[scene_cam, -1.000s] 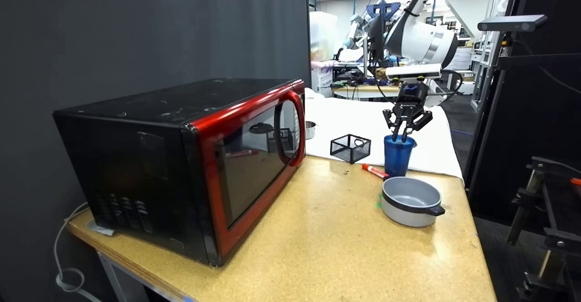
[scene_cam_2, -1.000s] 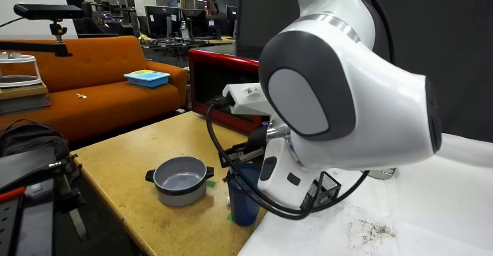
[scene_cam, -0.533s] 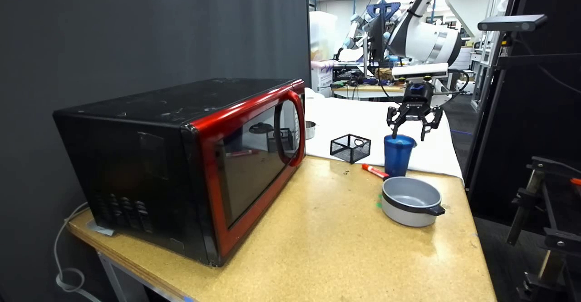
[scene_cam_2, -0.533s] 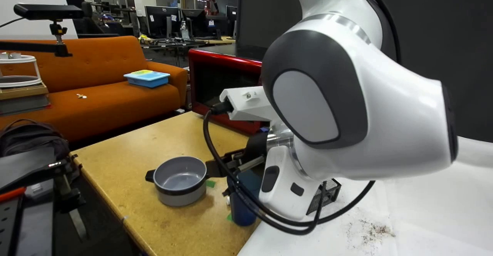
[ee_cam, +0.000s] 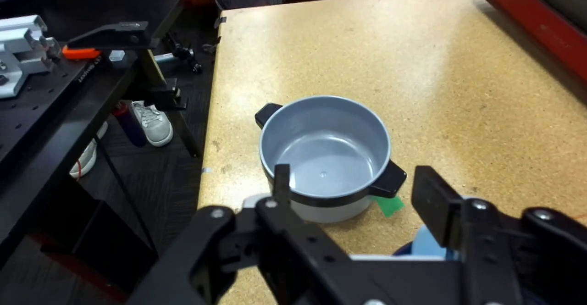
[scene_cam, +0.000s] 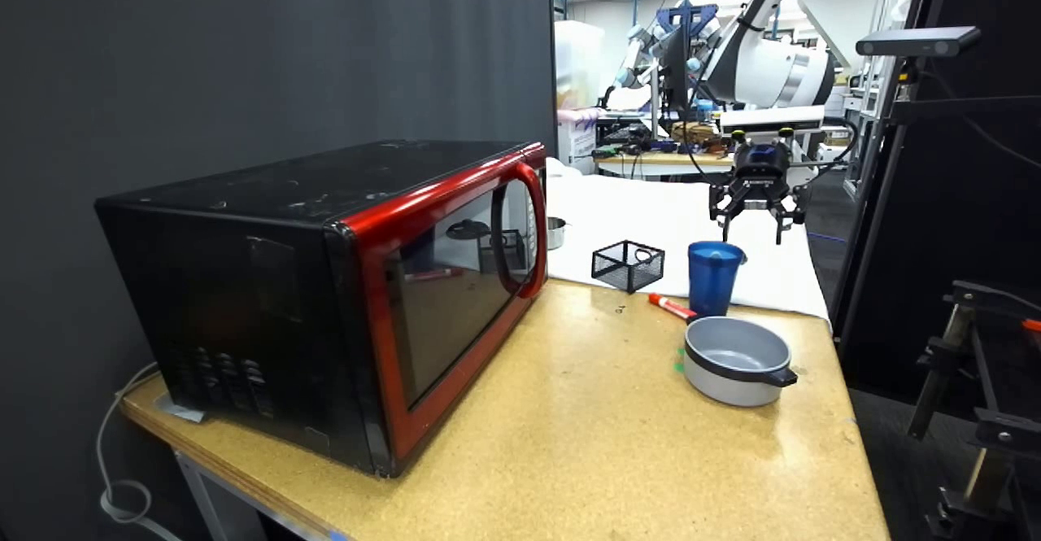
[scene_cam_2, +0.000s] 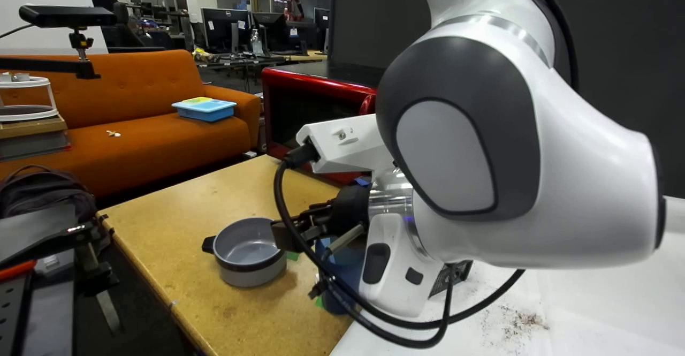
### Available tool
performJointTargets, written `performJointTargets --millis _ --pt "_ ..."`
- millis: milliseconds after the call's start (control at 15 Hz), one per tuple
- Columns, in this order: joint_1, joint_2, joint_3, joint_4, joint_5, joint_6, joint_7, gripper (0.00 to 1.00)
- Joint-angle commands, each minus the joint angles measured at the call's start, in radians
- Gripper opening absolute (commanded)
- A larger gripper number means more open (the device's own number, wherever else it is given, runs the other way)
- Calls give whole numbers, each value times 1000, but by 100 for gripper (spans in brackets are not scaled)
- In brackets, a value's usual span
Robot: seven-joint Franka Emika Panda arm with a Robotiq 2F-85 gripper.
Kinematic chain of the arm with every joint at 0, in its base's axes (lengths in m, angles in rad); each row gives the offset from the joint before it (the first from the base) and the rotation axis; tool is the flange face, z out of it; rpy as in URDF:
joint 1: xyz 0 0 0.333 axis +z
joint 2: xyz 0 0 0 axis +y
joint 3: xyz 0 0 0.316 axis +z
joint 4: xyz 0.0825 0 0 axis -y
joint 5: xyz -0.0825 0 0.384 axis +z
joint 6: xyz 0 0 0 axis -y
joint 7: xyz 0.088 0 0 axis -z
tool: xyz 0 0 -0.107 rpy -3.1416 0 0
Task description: Remove the spoon from the cup and put it on the table
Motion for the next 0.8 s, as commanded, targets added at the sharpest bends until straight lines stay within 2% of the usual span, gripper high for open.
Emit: performJointTargets --millis 0,733 --pt "-9 8 4 32 -18 -44 -14 98" --pt "1 92 23 133 4 -11 9 100"
